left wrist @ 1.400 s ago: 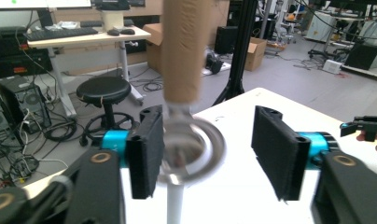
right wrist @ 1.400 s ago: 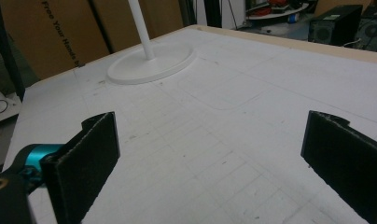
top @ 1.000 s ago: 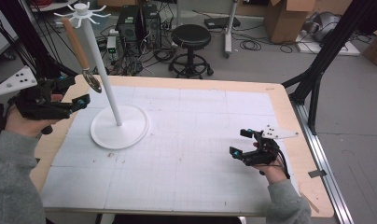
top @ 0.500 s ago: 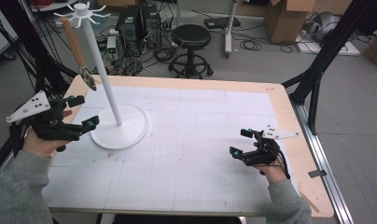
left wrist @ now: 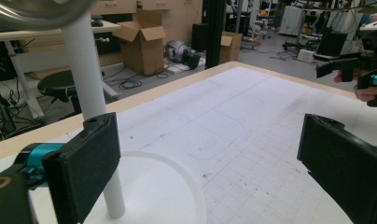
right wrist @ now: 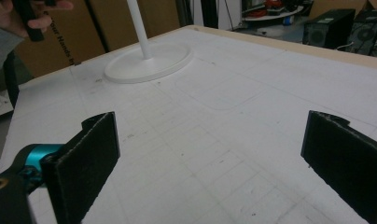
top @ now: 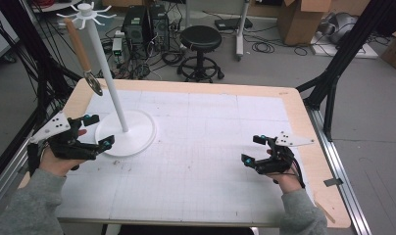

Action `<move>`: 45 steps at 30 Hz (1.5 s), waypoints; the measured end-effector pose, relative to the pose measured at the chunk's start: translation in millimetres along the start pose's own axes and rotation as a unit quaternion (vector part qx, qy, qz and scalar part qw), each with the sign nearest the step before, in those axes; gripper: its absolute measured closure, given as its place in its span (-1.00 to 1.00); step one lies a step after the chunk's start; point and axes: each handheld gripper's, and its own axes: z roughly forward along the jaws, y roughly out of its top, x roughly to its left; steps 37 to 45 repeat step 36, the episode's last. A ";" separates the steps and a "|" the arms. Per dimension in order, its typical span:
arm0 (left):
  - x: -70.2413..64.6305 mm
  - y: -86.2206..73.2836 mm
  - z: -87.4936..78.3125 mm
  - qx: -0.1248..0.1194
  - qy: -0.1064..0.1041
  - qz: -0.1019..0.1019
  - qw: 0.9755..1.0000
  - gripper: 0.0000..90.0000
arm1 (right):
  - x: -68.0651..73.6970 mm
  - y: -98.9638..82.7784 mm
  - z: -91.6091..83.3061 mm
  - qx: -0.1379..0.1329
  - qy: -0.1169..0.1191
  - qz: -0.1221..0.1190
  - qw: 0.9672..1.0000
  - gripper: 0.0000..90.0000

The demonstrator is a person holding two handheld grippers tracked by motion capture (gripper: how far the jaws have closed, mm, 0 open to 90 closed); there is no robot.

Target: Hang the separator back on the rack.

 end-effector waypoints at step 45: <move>-10.0 -51.3 10.6 0.054 0.025 -0.012 0.998 -0.86 | -9.0 -5.8 -20.1 -0.018 -0.061 -0.001 0.998 -0.92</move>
